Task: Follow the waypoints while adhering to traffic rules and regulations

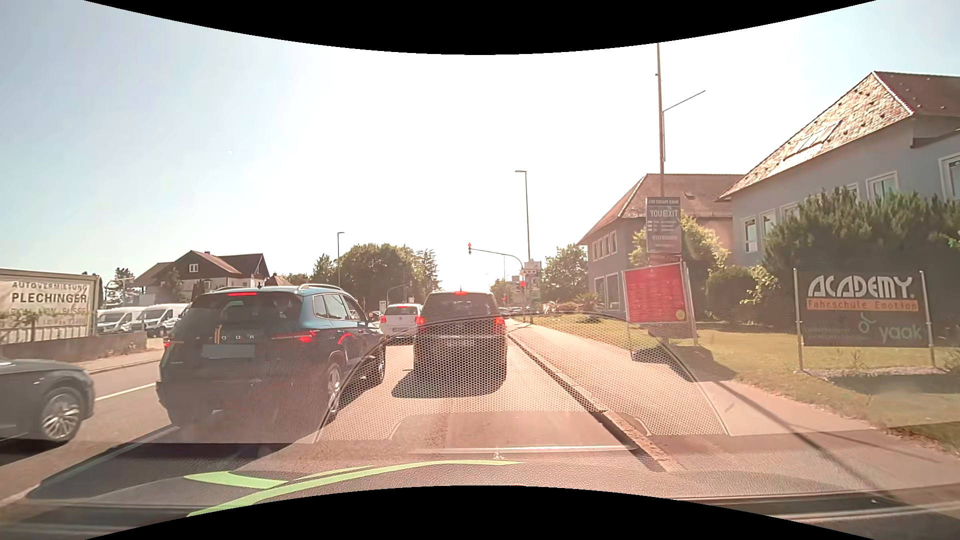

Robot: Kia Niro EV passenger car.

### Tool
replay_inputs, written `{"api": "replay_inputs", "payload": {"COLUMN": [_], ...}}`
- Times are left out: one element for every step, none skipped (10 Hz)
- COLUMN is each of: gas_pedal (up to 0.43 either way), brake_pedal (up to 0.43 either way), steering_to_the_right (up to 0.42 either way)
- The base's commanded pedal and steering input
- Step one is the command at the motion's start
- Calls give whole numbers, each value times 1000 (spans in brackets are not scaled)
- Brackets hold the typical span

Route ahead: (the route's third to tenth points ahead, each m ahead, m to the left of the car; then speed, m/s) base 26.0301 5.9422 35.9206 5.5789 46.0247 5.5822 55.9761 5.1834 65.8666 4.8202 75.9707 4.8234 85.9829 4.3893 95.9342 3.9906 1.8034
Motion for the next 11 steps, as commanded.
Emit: {"api": "replay_inputs", "payload": {"gas_pedal": [0,0,0,0,0,0,0,0,0,0,0], "brake_pedal": [152,152,146,146,146,146,140,140,140,140,140], "steering_to_the_right": [-1,-1,-1,0,-1,-1,-1,-1,-1,-1,-1]}}
